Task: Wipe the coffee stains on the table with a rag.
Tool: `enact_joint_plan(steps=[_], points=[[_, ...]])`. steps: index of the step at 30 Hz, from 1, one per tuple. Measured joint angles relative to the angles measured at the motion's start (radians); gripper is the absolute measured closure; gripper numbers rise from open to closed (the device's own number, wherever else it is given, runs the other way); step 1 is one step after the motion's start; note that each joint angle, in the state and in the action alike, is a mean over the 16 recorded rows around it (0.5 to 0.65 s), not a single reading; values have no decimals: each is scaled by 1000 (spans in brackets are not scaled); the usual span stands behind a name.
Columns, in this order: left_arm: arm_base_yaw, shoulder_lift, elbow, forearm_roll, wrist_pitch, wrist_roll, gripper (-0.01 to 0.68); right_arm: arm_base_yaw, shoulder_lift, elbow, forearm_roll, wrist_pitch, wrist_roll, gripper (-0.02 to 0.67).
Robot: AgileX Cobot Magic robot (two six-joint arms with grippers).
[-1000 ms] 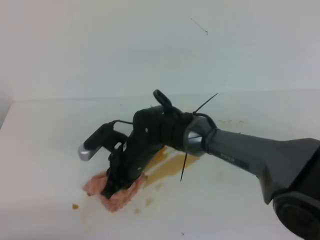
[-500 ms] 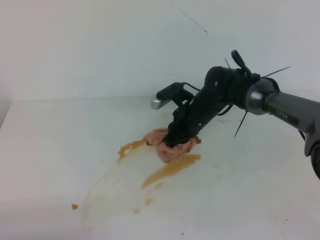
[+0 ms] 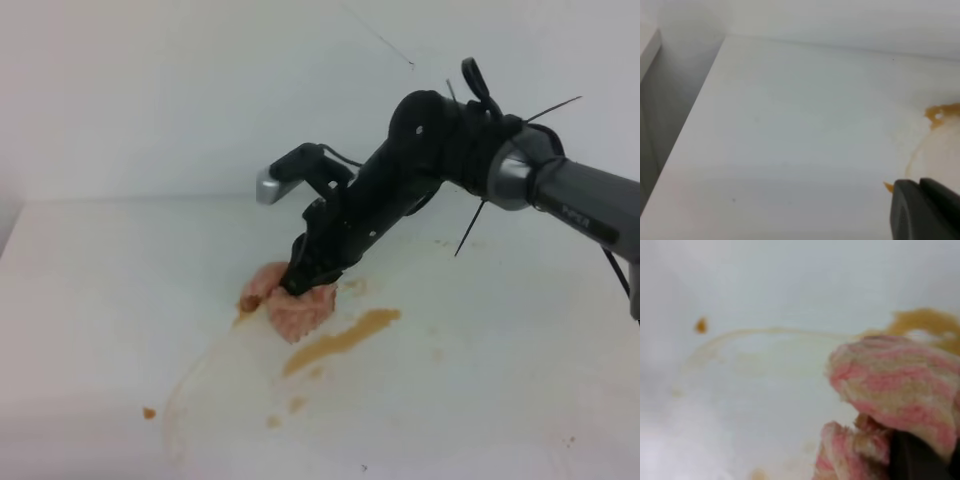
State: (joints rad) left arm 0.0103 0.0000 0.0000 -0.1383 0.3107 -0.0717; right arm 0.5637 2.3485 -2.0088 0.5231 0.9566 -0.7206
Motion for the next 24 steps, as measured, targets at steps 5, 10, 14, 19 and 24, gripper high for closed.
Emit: enact_joint_plan(steps=[5,10,14,19,24], points=[[0,0,0,0,0,0,675,79,-27,41,-65,-3,67,621],[0,0,0,0,0,0,674,139,-37,109,-142,-53,138,621],[0,0,0,0,0,0,674,150,-37,162,-205,-102,187,621],[0,0,0,0,-1,0,674,103,-37,208,-246,-153,212,621],[0,0,0,0,-1,0,674,24,-37,224,-268,-170,205,621]])
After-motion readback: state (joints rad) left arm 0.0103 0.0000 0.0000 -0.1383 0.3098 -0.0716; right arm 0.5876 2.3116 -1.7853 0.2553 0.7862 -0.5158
